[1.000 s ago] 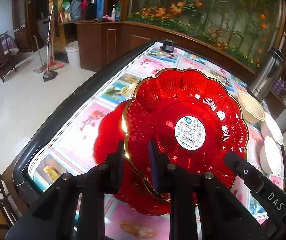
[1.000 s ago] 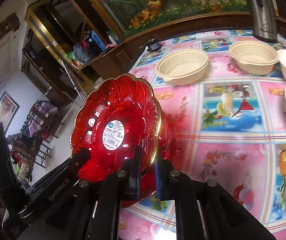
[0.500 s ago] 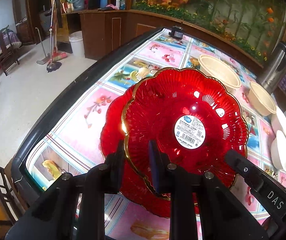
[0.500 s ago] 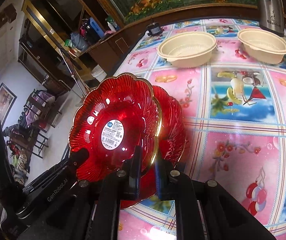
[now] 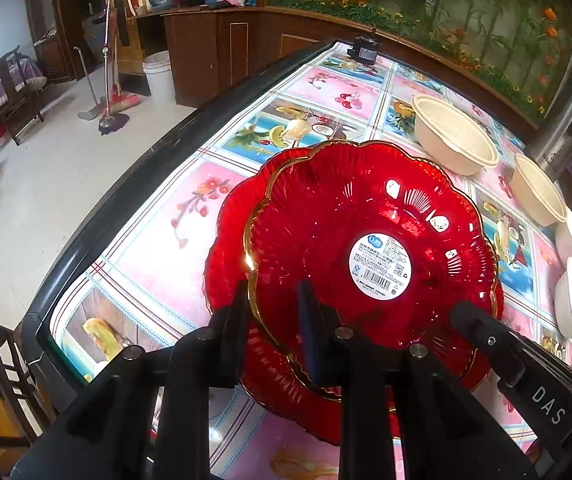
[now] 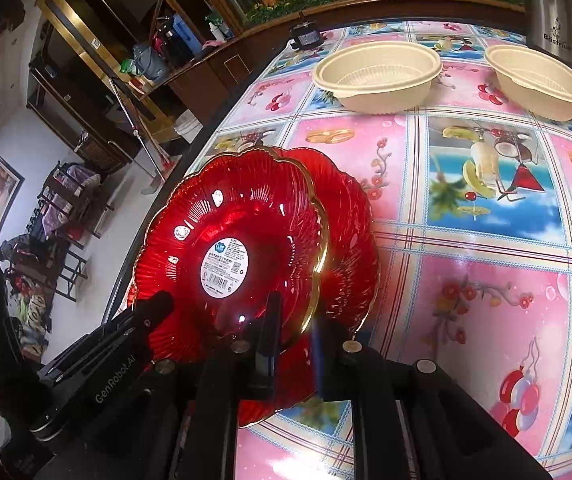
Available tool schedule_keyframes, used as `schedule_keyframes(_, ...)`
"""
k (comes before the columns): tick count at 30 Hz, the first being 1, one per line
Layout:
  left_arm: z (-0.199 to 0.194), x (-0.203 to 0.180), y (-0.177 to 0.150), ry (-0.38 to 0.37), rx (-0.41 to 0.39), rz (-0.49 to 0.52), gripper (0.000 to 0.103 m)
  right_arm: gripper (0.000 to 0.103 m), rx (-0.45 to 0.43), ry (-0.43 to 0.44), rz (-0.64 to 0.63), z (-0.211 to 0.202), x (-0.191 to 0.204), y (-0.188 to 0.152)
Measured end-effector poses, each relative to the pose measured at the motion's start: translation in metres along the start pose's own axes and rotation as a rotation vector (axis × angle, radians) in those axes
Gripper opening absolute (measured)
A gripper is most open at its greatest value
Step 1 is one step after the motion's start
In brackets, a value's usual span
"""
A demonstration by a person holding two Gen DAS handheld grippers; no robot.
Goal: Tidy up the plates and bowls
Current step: 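Lower the small red plate onto the large red plate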
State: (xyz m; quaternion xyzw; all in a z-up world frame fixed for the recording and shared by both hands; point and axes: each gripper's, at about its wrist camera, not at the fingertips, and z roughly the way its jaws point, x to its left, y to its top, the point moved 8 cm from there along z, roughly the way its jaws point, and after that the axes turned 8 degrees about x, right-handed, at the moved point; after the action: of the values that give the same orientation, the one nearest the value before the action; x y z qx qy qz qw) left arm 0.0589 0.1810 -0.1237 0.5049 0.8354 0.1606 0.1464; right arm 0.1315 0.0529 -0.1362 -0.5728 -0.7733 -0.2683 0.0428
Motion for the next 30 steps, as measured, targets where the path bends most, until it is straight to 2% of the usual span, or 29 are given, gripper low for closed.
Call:
schedule_keyframes(10,0.003,-0.001,0.003,0.019,0.015,0.015,0.020,0.020,0.044,-0.005,-0.009,0.003,0.004,0.002)
schedule_keyframes(22,0.001,0.002,0.004,0.028,0.023,-0.002,0.021,0.023,0.090,-0.003,-0.003,0.007,0.006,0.001)
schedule_keyframes(26,0.001,0.003,0.004,0.015,0.031,-0.006,0.021,0.039,0.104,0.004,-0.018,0.006,0.011,0.002)
schedule_keyframes(30,0.001,0.003,0.003,0.004,0.039,-0.013,0.023,0.047,0.096,0.003,-0.027,0.002,0.014,0.001)
